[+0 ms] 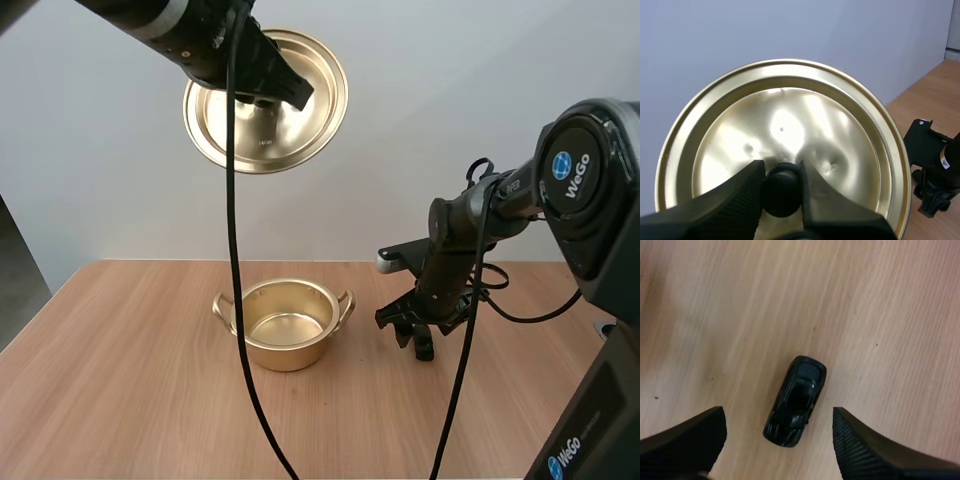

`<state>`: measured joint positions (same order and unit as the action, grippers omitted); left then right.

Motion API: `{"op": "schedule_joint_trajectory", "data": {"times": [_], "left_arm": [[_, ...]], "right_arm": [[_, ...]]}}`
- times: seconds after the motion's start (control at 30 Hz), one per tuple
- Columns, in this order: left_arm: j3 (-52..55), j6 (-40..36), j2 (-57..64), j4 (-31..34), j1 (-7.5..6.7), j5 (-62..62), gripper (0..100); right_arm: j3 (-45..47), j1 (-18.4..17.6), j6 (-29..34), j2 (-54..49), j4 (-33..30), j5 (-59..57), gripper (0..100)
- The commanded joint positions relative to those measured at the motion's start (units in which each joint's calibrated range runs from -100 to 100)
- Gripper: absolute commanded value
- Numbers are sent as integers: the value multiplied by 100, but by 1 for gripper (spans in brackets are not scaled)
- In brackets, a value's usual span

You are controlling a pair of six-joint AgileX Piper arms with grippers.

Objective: Open the pot, put the car inside, and close it

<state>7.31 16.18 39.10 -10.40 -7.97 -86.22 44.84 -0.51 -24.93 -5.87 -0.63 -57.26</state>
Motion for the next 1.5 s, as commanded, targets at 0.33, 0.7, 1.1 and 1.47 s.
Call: {"op": "schedule_joint_trajectory", "data": {"times": [0.33,0.7,1.1,1.47], "left_arm": [[-23,-3,419,-7,2,-50,0],[-23,-3,419,-158,2,-109,0],[-23,-3,419,-158,2,-109,0],[-23,-3,419,-158,2,-109,0]], "right_arm": [[-88,-4,1,381,2,-164,100],[-88,-4,1,433,-10,-160,100],[-88,-4,1,433,63,-124,29],[-88,-4,1,433,63,4,27]]}}
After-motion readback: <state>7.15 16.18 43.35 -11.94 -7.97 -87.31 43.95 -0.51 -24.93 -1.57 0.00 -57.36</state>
